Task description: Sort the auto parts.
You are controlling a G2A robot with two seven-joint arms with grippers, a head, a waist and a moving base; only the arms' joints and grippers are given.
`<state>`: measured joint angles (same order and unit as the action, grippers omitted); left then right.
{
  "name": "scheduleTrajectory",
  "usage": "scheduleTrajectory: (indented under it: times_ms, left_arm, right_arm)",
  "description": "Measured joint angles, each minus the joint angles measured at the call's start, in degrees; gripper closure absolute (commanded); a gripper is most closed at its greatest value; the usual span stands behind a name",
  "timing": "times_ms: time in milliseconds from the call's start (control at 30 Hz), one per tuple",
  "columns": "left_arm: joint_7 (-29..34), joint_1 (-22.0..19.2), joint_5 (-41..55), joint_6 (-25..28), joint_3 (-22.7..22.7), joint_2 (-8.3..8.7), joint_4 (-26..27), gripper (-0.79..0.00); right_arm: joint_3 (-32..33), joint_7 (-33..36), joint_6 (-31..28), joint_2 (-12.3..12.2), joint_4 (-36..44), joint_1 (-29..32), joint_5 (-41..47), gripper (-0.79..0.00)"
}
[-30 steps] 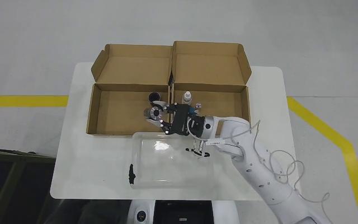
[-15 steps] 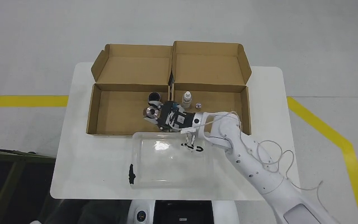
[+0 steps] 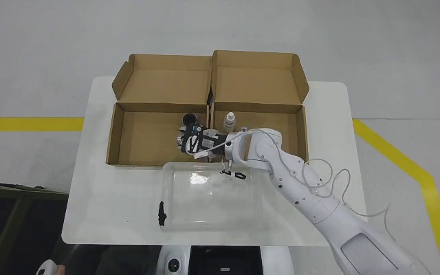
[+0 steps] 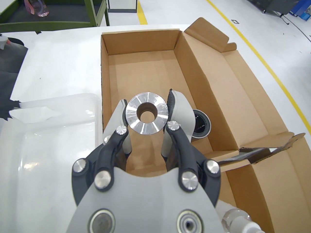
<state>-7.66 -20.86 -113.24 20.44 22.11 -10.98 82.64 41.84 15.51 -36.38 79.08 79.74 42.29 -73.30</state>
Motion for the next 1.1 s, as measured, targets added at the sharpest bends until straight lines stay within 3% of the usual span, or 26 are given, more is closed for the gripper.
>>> scheduleTrajectory:
  times_ms: [500, 1100]
  left_arm:
    - [0.0, 0.0, 0.0, 0.0, 0.0, 0.00, 0.0, -0.785]
    - [0.0, 0.0, 0.0, 0.0, 0.0, 0.00, 0.0, -0.785]
  right_arm:
    - [-4.8, 4.8, -0.9, 3.0, -7.6, -5.6, 0.4, 0.000]
    - [-8.8, 5.8, -0.6, 6.6, -16.3, -9.4, -0.7, 0.000]
